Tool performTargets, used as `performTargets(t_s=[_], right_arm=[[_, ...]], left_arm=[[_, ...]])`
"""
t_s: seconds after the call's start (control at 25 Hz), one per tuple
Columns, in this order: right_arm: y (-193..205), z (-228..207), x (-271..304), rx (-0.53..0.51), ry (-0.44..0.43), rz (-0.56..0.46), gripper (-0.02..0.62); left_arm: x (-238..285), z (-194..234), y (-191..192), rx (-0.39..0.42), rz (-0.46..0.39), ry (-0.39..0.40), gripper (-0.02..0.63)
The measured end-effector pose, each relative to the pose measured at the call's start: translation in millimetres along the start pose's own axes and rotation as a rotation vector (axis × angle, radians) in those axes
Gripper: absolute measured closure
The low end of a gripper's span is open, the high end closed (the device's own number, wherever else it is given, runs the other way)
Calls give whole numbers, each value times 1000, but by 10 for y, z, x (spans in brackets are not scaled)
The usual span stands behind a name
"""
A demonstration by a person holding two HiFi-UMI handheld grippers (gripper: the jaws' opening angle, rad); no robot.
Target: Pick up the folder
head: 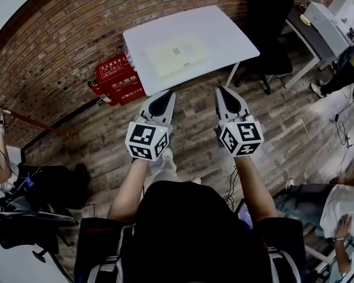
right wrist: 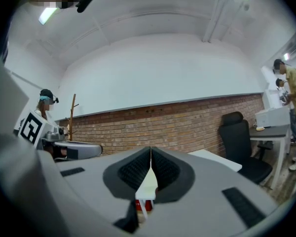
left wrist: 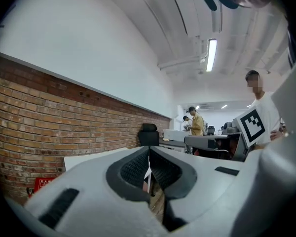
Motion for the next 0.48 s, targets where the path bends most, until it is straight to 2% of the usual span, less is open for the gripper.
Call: performTargets(t_s=[0.48], right_arm=[[-46,-72,855,6,16,16,566]], left_arm=[[513,741,-99,-5,11,25,586]])
Point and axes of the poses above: the fingertips, and each gripper's own axes: x forward along the fingers, z to its left, y out of its underside, the point moved 8 cm from there along -x, backward along the fingers, and after that the axes turned 2 degrees about z, right-handed, at the moved point
